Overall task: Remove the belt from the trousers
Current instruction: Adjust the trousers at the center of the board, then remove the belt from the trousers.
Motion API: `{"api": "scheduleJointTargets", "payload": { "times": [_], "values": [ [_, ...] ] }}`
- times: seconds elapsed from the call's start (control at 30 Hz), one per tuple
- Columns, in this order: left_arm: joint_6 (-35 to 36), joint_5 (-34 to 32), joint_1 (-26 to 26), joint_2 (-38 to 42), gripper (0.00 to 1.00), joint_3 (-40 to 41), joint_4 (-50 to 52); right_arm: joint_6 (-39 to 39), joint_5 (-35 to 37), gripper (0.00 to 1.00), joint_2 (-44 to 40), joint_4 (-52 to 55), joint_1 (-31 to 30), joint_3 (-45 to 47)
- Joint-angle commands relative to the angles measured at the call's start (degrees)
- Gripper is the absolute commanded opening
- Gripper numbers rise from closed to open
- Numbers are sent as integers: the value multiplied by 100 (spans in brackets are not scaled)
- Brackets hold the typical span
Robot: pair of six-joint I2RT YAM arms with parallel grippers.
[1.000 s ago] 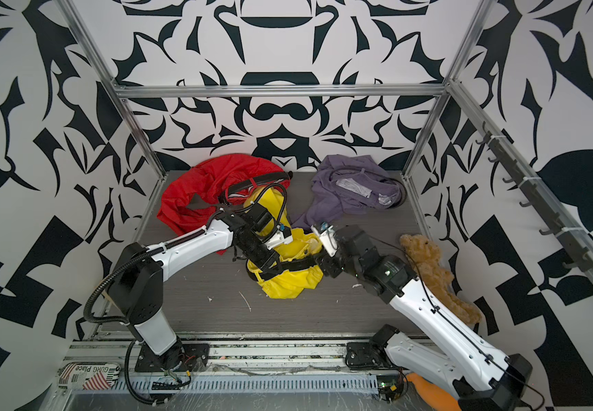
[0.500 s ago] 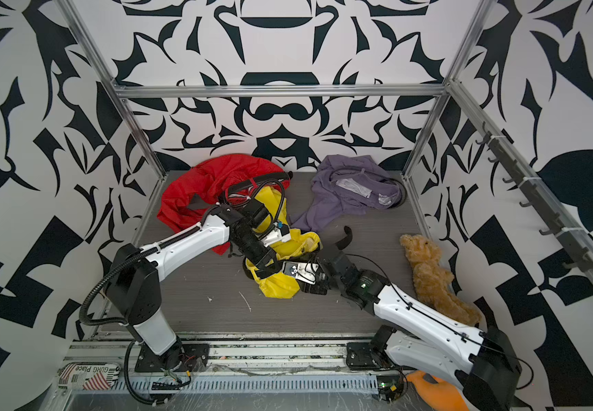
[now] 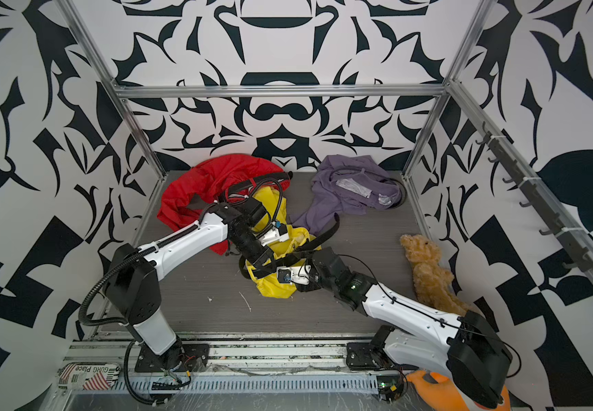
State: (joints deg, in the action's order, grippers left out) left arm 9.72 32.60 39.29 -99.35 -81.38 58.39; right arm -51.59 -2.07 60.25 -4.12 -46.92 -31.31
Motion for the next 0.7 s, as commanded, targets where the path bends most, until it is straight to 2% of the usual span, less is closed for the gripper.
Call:
{"api": "scheduleJointTargets", "payload": {
  "times": [0.0, 0.17, 0.3, 0.5, 0.57, 0.67],
  "values": [
    [151, 243, -57, 135, 0, -156, 351, -196, 31, 75, -145, -209, -16, -27],
    [217, 331, -71, 142, 0, -320, 468, -385, 113, 75, 194, -212, -12, -81],
    [350, 361, -78, 109, 0, -409, 670, -478, 305, 74, 560, -745, 79, -52],
    [413, 405, -78, 122, 0, -381, 780, -621, 14, 71, 868, -1131, 255, -172],
    [420, 396, -88, 135, 0, -379, 780, -676, -110, 68, 1004, -1144, 328, -232],
    [425, 371, -131, 157, 0, -387, 780, -691, -302, 54, 1083, -1041, 442, -307]
  ]
}}
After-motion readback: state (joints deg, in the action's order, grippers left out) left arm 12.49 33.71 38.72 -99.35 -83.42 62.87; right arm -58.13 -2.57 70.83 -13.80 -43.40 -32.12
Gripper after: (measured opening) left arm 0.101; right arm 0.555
